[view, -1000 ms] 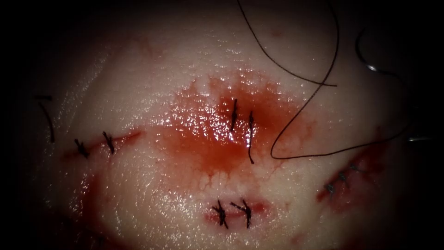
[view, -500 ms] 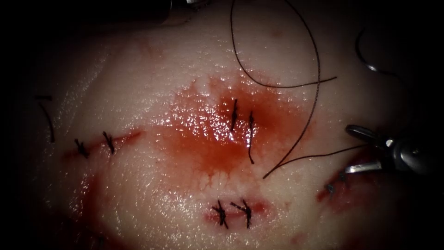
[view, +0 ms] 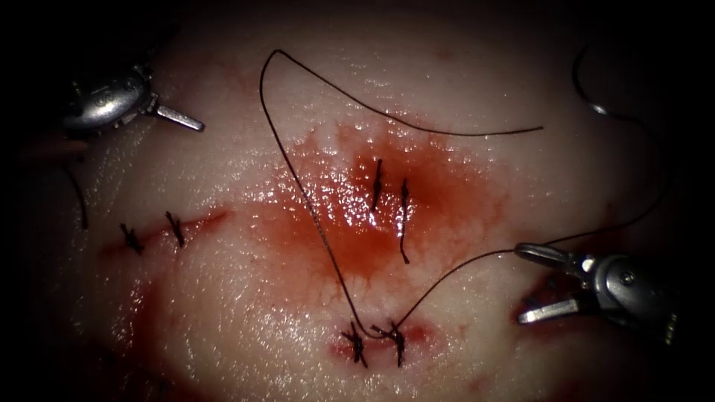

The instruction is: Wound Closure

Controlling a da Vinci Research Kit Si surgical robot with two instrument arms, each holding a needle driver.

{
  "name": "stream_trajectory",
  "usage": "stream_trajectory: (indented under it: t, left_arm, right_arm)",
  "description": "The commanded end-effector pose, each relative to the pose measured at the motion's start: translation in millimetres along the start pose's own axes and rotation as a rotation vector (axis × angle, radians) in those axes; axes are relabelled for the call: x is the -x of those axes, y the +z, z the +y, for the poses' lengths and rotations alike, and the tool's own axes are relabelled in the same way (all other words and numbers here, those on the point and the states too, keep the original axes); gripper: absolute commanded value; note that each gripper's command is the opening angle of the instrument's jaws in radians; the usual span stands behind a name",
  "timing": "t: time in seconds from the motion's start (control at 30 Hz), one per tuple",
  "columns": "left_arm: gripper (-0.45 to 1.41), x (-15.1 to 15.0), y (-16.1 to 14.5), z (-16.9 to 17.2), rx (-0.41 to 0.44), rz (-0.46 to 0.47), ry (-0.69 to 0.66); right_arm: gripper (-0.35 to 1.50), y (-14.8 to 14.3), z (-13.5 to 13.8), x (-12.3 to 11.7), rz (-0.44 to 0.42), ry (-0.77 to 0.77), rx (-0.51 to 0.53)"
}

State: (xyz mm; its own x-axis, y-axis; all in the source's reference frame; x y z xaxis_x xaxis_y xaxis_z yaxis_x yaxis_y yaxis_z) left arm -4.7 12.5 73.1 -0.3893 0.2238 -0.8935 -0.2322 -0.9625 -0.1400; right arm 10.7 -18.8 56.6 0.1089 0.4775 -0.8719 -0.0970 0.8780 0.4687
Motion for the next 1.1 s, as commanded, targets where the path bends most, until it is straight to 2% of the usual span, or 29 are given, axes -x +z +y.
stream_trajectory:
  t: [0.03,0.2,0.27,0.37,0.43,0.5,0.57,0.63,0.67,0.83,0.93,1.03,1.07,1.1]
  left_arm:
    - [1.40,0.6,0.3,-0.4,-0.006,-0.026,0.006]
    - [1.40,2.9,-1.7,-0.4,-0.019,-0.115,0.032]
    - [1.28,2.5,-1.6,0.0,-0.008,-0.014,-0.010]
    - [1.20,0.1,-0.4,1.2,0.010,0.137,-0.042]
    - [1.11,-2.7,0.8,2.3,0.043,0.219,-0.050]
    - [1.11,-7.7,2.6,4.6,0.102,0.305,-0.058]
    - [1.11,-12.8,4.3,7.2,0.151,0.367,-0.097]
    - [1.11,-15.7,5.0,8.7,0.184,0.399,-0.118]
    - [1.11,-18.7,5.5,10.3,0.221,0.438,-0.137]
    - [1.11,-24.6,6.7,13.1,0.294,0.499,-0.203]
    - [1.10,-26.7,8.7,14.2,0.302,0.505,-0.226]
    - [1.10,-27.2,12.7,15.2,0.189,0.412,-0.272]
    - [1.10,-27.2,12.7,15.2,0.189,0.412,-0.272]
    - [1.08,-25.6,16.1,16.2,0.095,0.289,-0.267]
  right_arm:
    - [1.46,0.9,-0.1,1.0,-0.004,0.000,-0.003]
    - [1.45,0.7,0.2,1.3,-0.008,0.011,-0.007]
    - [1.40,0.2,0.9,1.2,-0.007,0.015,-0.010]
    - [1.36,-0.3,1.8,1.4,-0.015,0.018,0.000]
    - [1.36,-0.5,2.3,1.7,-0.021,0.019,0.027]
    - [1.30,-1.1,3.0,2.4,-0.042,-0.059,0.069]
    - [1.14,-1.7,3.9,3.0,-0.066,-0.130,0.070]
    - [1.14,-2.2,4.5,3.4,-0.079,-0.147,0.097]
    - [1.16,-2.7,5.0,3.7,-0.091,-0.159,0.115]
    - [1.25,-3.4,5.8,4.4,-0.101,-0.159,0.133]
    - [1.25,-3.3,5.9,4.8,-0.101,-0.162,0.134]
    - [1.25,-3.1,5.7,4.9,-0.101,-0.170,0.135]
    - [1.25,-3.1,5.7,4.9,-0.101,-0.170,0.135]
    - [1.25,-3.1,5.6,4.7,-0.101,-0.168,0.134]
